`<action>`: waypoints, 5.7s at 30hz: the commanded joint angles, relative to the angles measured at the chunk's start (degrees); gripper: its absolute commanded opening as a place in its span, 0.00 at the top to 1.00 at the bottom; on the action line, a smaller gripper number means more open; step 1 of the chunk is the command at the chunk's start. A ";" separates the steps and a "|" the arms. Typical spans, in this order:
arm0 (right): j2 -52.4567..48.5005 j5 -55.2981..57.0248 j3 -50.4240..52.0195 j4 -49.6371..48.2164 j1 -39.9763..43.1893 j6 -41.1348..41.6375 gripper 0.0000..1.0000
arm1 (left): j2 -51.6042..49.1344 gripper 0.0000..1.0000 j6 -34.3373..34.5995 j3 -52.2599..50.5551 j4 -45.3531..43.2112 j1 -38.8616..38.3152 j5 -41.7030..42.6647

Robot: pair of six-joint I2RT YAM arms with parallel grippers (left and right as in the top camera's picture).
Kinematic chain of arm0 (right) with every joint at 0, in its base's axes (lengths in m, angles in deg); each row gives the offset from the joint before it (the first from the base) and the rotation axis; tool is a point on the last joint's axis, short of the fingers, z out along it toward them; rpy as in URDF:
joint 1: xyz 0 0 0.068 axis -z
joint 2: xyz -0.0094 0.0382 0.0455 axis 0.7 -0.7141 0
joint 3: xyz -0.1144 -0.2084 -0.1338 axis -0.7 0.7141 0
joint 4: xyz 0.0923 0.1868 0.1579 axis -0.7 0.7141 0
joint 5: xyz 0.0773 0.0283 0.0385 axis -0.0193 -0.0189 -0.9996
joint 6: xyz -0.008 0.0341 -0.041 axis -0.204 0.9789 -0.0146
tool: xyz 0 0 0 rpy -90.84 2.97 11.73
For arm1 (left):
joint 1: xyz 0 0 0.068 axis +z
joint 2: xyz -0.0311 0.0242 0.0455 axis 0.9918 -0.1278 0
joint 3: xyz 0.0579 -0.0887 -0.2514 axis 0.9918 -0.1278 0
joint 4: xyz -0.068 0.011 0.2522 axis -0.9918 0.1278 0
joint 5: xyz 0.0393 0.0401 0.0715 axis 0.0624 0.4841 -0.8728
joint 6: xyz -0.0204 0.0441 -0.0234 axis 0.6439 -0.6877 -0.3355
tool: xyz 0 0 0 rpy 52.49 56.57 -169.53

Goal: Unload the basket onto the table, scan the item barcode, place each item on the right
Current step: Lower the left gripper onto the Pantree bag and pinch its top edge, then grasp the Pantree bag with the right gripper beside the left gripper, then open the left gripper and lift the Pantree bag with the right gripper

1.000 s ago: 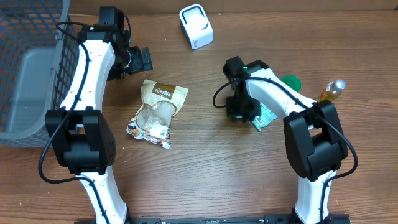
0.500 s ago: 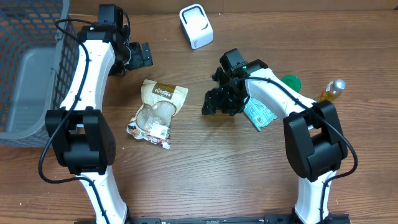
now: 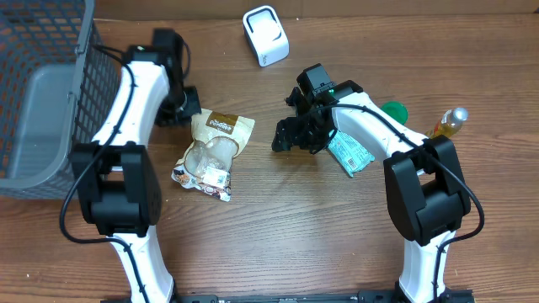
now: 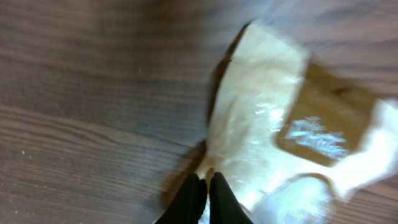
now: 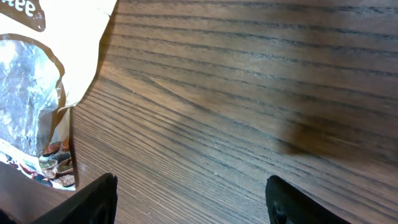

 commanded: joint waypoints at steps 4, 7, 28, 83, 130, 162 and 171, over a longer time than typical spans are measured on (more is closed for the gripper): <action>0.63 0.61 -1.38 -0.13 -0.11 -0.28 0.28 | 0.04 0.96 3.10 -9.70 -8.24 -1.81 -4.20; 0.63 0.63 -1.38 -0.13 -0.09 -0.28 0.28 | 0.04 0.96 -0.17 -12.35 -11.87 -2.69 5.81; 0.63 -3.65 -1.38 4.09 -0.11 -0.26 0.18 | 0.09 0.96 -7.15 7.58 4.74 -6.95 16.81; 0.42 -8.57 10.01 -20.63 -8.61 9.05 0.11 | 0.04 0.96 -4.24 -17.86 -1.62 -5.27 1.81; 0.44 -16.96 10.12 -31.91 -8.00 11.89 0.48 | 0.04 0.95 -5.07 -17.86 -3.43 -5.35 2.01; 8.04 -24.68 10.12 -27.98 -2.51 8.07 0.96 | 0.09 0.86 -5.05 3.85 6.82 -3.58 3.98; 13.55 -38.66 10.12 -20.22 4.39 -0.76 0.96 | 0.09 0.59 -4.11 14.64 7.39 -0.07 3.91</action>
